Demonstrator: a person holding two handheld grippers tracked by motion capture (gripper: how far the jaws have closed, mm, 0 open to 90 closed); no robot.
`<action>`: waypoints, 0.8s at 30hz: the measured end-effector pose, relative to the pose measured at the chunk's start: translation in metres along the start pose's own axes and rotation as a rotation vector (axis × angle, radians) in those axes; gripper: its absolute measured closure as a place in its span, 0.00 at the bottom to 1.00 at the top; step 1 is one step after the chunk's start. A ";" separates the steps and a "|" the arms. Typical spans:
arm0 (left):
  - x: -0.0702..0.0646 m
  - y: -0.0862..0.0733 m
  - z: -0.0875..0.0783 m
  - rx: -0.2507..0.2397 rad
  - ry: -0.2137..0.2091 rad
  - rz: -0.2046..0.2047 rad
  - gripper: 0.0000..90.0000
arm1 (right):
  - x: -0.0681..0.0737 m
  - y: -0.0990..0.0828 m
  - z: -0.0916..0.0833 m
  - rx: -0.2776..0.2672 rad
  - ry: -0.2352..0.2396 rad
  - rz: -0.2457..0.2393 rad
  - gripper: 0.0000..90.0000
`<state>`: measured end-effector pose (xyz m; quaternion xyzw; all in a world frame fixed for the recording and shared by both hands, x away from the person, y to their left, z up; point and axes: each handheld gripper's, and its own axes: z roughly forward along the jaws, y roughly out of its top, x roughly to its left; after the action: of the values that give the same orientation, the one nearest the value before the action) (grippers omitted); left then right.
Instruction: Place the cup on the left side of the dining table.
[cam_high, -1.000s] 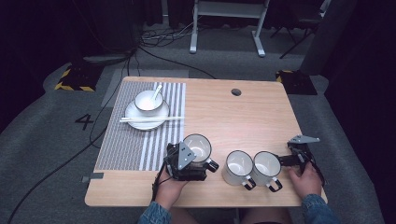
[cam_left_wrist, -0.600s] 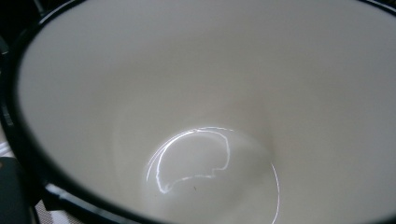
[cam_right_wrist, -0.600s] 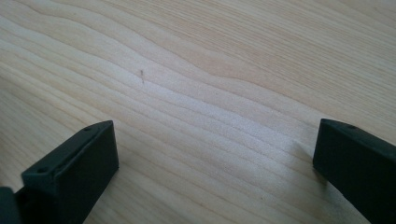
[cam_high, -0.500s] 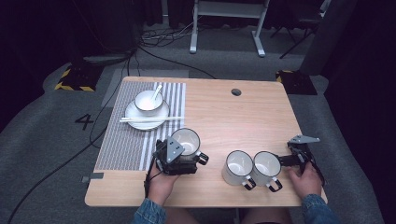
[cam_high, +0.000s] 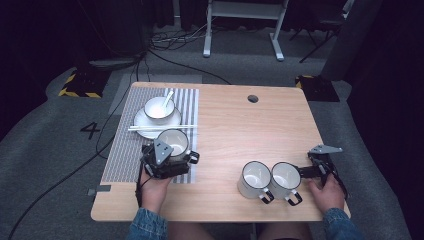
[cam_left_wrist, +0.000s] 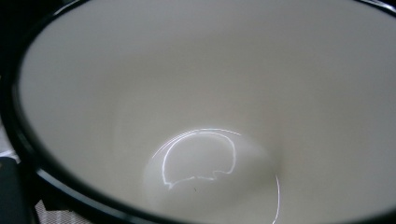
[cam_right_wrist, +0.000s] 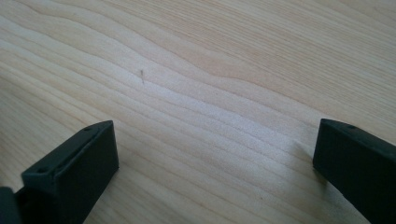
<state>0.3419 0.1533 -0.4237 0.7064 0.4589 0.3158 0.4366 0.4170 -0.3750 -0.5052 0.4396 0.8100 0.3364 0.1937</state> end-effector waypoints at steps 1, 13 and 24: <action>0.006 0.000 0.000 0.001 0.005 -0.016 0.03 | 0.000 0.000 0.000 0.001 0.000 0.004 0.00; 0.045 -0.008 0.005 0.016 0.100 -0.103 0.03 | 0.001 0.000 0.000 0.001 0.000 0.006 0.00; 0.061 -0.026 0.025 0.113 0.105 -0.160 0.03 | 0.001 0.000 0.000 0.002 0.000 0.006 0.00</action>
<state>0.3769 0.2063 -0.4550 0.6733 0.5533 0.2902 0.3953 0.4166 -0.3746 -0.5049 0.4422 0.8089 0.3364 0.1923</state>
